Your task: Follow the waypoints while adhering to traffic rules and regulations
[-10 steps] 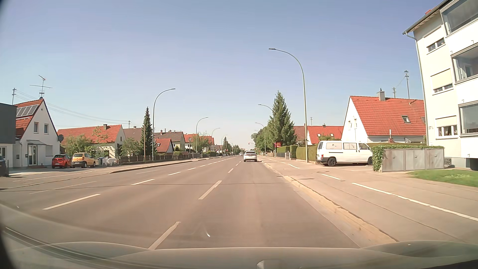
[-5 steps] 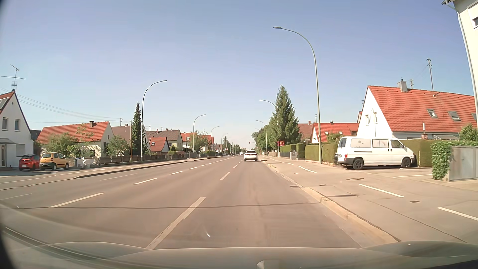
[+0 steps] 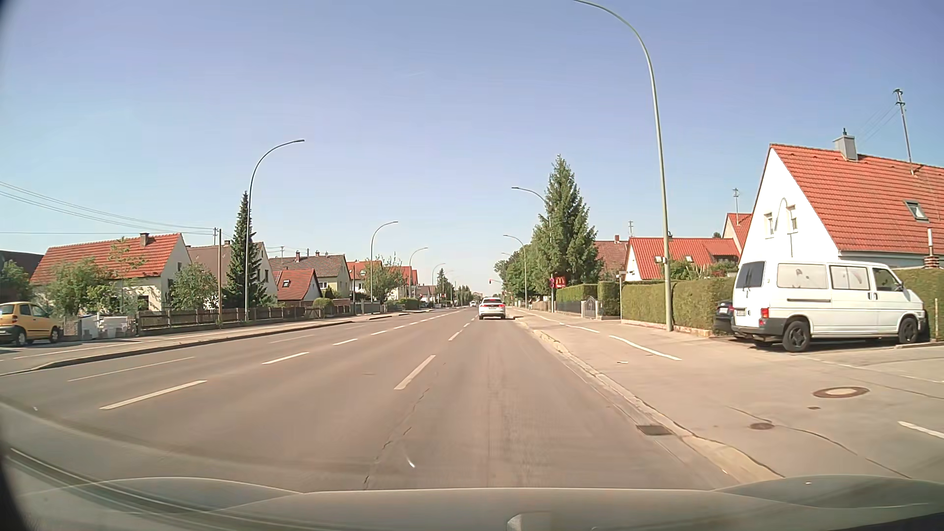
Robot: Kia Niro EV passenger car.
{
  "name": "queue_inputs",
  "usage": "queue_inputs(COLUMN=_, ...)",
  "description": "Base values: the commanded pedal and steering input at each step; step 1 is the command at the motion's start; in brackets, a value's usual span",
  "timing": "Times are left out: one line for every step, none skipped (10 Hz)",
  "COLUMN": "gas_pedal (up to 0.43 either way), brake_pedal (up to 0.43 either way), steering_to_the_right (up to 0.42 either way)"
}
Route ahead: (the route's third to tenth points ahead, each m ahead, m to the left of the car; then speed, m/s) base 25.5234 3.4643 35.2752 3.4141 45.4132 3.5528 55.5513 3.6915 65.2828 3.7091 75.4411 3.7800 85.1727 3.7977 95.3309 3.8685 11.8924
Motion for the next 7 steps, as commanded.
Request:
queue_inputs(gas_pedal=0.169, brake_pedal=0.0, steering_to_the_right=-0.005)
queue_inputs(gas_pedal=0.169, brake_pedal=0.0, steering_to_the_right=-0.006)
queue_inputs(gas_pedal=0.169, brake_pedal=0.0, steering_to_the_right=-0.007)
queue_inputs(gas_pedal=0.157, brake_pedal=0.0, steering_to_the_right=-0.008)
queue_inputs(gas_pedal=0.11, brake_pedal=0.0, steering_to_the_right=-0.008)
queue_inputs(gas_pedal=0.02, brake_pedal=0.0, steering_to_the_right=-0.009)
queue_inputs(gas_pedal=0.0, brake_pedal=0.0, steering_to_the_right=-0.01)
